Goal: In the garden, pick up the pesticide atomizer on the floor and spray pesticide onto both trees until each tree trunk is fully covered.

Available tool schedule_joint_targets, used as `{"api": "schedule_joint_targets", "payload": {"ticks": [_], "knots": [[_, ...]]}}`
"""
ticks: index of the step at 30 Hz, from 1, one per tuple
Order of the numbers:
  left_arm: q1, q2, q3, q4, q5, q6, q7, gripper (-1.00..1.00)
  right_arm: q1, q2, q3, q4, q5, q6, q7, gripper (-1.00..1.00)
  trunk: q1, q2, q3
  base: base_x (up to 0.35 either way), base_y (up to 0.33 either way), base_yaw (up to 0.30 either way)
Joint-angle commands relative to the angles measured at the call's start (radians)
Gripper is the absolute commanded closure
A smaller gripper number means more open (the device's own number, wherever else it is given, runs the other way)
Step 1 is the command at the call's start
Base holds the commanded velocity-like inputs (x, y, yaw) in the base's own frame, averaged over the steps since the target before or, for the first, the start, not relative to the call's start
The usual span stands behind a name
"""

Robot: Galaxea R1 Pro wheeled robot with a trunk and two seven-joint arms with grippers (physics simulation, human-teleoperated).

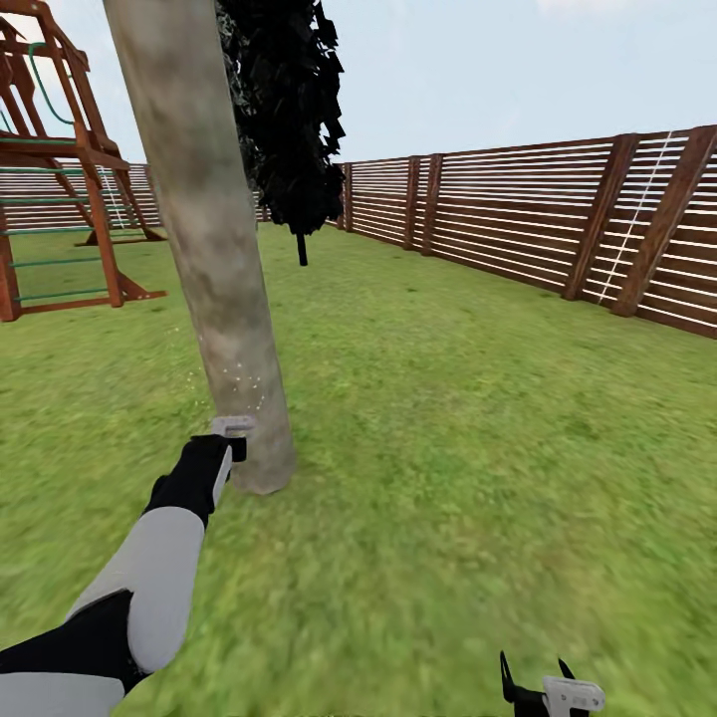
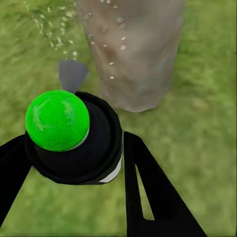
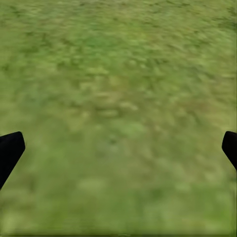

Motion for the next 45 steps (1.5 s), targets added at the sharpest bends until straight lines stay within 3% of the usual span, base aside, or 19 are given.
{"api": "schedule_joint_targets", "payload": {"ticks": [1, 4, 7, 10, 15, 19, 23, 29, 30, 35, 37, 39, 41, 42, 45], "knots": [[0.000, 0.009, -0.001, -0.001, -0.001, 0.010, 0.000, 1.00, 0.000, 0.000, 0.000, 0.000, 0.000, 0.000, 0.000, -1.00, 0.000, 0.000, 0.000, -0.022, 0.010, 0.000], [0.003, 0.064, 0.000, 0.000, 0.002, 0.016, -0.002, 1.00, 0.000, 0.000, 0.000, 0.000, 0.000, 0.000, 0.000, -1.00, 0.000, 0.000, 0.000, -0.005, 0.002, 0.000], [0.010, 0.080, -0.001, 0.003, 0.003, 0.016, -0.003, 1.00, 0.000, 0.000, 0.000, 0.000, 0.000, 0.000, 0.000, -1.00, 0.000, 0.000, 0.000, 0.000, 0.000, 0.000], [0.000, 0.083, 0.000, 0.001, 0.002, 0.019, -0.003, 1.00, 0.000, 0.000, 0.000, 0.000, 0.000, 0.000, 0.000, -1.00, 0.000, 0.000, 0.000, 0.000, 0.000, 0.000], [-0.088, 0.079, 0.000, -0.001, 0.003, 0.110, -0.006, 1.00, 0.000, 0.000, 0.000, 0.000, 0.000, 0.000, 0.000, -1.00, 0.000, 0.000, 0.000, 0.000, 0.000, 0.000], [-0.074, 0.083, -0.004, 0.004, 0.003, 0.102, -0.030, 1.00, 0.000, 0.000, 0.000, 0.000, 0.000, 0.000, 0.000, -1.00, 0.000, 0.000, 0.000, 0.000, 0.000, 0.000], [-0.009, 0.084, -0.005, 0.003, 0.001, 0.088, -0.115, 1.00, 0.000, 0.000, 0.000, 0.000, 0.000, 0.000, 0.000, -1.00, 0.000, 0.000, 0.000, 0.000, 0.000, 0.000], [-0.013, 0.087, -0.003, 0.001, -0.001, 0.077, -0.229, 1.00, 0.000, 0.000, 0.000, 0.001, 0.000, 0.000, 0.000, -1.00, 0.000, 0.000, 0.000, 0.000, 0.000, 0.000], [-0.016, 0.094, -0.004, 0.001, -0.001, 0.081, -0.233, 1.00, 0.000, -0.002, -0.001, 0.001, 0.000, 0.000, 0.000, -1.00, 0.000, 0.000, 0.000, 0.000, 0.000, 0.000], [-0.012, 0.156, -0.123, -0.002, -0.005, 0.089, -0.361, 1.00, 0.000, -0.015, -0.002, 0.040, -0.004, -0.004, -0.002, -1.00, 0.000, 0.000, 0.000, 0.000, 0.000, 0.000], [-0.009, 0.206, -0.130, -0.024, -0.004, 0.109, -0.373, 1.00, 0.000, -0.014, -0.001, 0.040, -0.003, -0.002, -0.002, -1.00, 0.000, 0.000, 0.000, 0.000, 0.000, 0.000], [-0.005, 0.240, -0.133, -0.034, -0.003, 0.126, -0.375, 1.00, 0.000, -0.005, 0.001, 0.037, -0.004, -0.002, -0.001, -1.00, 0.000, 0.000, 0.000, 0.000, 0.000, 0.000], [-0.004, 0.251, -0.128, -0.061, -0.004, 0.129, -0.377, 1.00, 0.000, 0.000, 0.002, 0.036, -0.004, -0.002, 0.001, -1.00, 0.000, 0.000, 0.000, 0.000, 0.000, 0.000], [-0.003, 0.271, -0.124, -0.076, 0.002, 0.130, -0.378, 1.00, 0.000, 0.003, 0.003, 0.035, -0.005, -0.001, 0.001, -1.00, 0.000, 0.000, 0.000, 0.000, 0.000, 0.000], [-0.003, 0.284, -0.123, -0.085, 0.006, 0.130, -0.379, 1.00, 0.000, 0.012, 0.002, 0.035, -0.005, -0.002, 0.001, -1.00, 0.000, 0.000, 0.000, 0.000, 0.000, 0.000]]}}
